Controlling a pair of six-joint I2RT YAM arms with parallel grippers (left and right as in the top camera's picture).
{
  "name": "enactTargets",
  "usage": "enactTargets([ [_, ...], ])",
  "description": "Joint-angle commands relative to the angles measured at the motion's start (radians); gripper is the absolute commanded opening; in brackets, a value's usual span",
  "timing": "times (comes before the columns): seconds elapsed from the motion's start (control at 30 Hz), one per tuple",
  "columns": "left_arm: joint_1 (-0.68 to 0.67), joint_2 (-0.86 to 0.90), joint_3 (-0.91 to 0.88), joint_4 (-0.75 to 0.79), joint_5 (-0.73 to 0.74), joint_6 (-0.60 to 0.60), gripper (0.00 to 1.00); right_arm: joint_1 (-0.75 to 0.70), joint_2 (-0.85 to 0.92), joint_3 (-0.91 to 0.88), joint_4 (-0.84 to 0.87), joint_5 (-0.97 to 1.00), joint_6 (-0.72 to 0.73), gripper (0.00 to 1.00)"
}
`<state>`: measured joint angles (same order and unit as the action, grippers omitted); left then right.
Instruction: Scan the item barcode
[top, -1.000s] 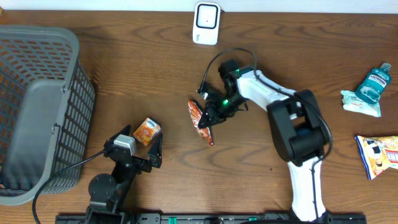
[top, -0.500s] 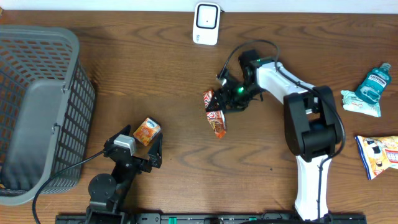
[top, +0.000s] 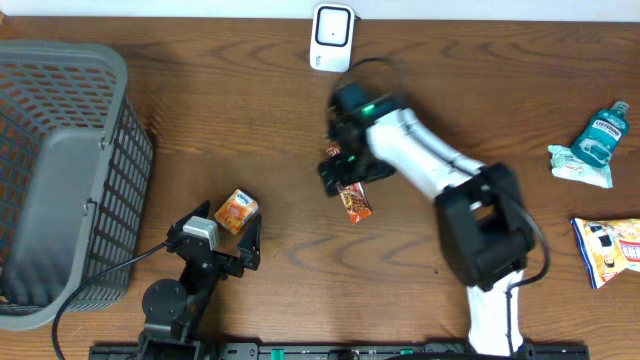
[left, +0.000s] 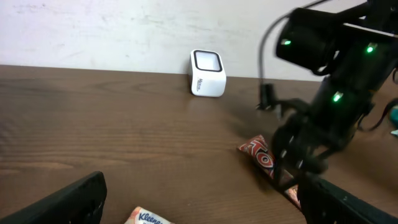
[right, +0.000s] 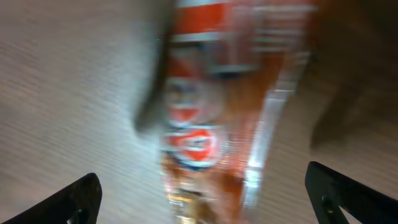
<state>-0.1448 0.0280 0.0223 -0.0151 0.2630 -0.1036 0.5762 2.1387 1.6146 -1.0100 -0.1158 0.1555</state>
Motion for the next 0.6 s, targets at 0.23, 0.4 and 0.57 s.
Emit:
enactTargets([
  [0.23,0.004,-0.004,-0.018,-0.032,0.010,0.006,0.98,0.099,0.047,-0.072,0.105,0.439,0.147,0.78],
  [0.4,0.004,-0.004,-0.018,-0.032,0.010,0.006,0.98,0.063,0.127,-0.074,0.060,0.319,0.052,0.62],
  [0.57,0.004,-0.004,-0.018,-0.032,0.010,0.006,0.98,0.014,0.184,-0.074,-0.024,0.151,-0.003,0.09],
])
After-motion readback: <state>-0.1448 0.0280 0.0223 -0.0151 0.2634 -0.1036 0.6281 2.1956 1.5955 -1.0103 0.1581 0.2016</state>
